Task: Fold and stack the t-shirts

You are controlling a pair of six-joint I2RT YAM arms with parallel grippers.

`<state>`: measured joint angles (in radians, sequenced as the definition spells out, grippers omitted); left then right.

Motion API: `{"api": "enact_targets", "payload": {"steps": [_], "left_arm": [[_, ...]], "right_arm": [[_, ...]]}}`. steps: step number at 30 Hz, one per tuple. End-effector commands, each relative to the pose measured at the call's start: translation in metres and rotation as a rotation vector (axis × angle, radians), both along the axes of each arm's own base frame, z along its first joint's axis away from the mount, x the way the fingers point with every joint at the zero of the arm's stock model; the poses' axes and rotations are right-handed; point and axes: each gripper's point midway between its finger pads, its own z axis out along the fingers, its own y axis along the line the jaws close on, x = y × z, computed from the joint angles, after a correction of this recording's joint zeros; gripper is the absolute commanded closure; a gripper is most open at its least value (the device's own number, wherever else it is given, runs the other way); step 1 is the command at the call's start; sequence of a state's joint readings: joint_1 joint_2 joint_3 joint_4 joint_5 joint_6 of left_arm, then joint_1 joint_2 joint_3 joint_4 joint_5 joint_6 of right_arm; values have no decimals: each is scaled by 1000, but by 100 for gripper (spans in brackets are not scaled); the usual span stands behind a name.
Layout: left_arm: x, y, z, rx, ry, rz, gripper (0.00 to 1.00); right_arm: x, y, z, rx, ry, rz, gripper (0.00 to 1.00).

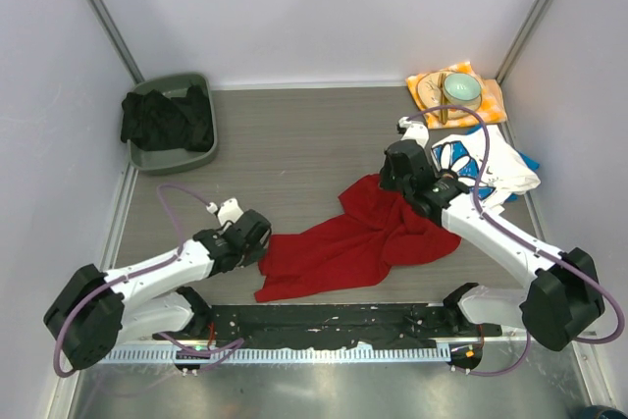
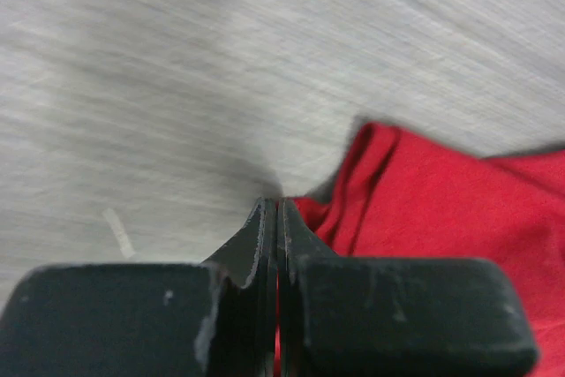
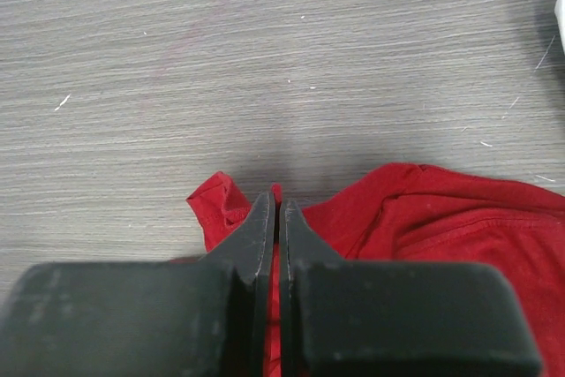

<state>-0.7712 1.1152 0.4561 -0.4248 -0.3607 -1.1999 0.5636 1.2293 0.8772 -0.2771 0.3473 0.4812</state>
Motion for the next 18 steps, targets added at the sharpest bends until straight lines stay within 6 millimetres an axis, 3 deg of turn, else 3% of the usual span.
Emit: {"api": "enact_targets", "payload": {"steps": [1,4,5,7,8,9,10,11,12,13,14,15,16,17,18], "left_arm": [[-16,41,11,155,11,15,100],[5,47,59,195,-76,2,100],[14,56,73,215,-102,29,100],[30,57,114,212,-179,9,100],[39,64,129,214,-210,32,100],[49,63,159,195,-273,25,100],[54,65,175,186,-307,28,100],[64,71,206,173,-367,60,100],[68,75,221,189,-397,51,100],[72,76,234,190,-418,52,100],[78,77,266,166,-481,61,100],[79,77,281,167,-509,57,100],[81,77,295,176,-530,41,100],[80,77,324,154,-582,45,100],[79,74,338,131,-610,26,100]], "right_arm": [[5,-4,30,24,-70,-41,99],[17,-5,57,20,-116,-66,99],[25,-5,80,30,-158,-84,99],[29,-6,101,19,-183,-91,99],[34,-5,132,44,-240,-99,99],[34,-6,147,50,-268,-98,99],[32,-8,180,78,-323,-100,99],[30,-10,196,93,-352,-100,99],[27,-11,212,100,-383,-88,99],[20,-14,245,136,-447,-78,99],[15,-15,261,155,-479,-67,99],[10,-13,276,176,-509,-38,99],[-3,-18,307,204,-573,-13,99],[-10,-17,321,219,-602,11,99],[-21,-16,334,244,-626,52,99]]}}
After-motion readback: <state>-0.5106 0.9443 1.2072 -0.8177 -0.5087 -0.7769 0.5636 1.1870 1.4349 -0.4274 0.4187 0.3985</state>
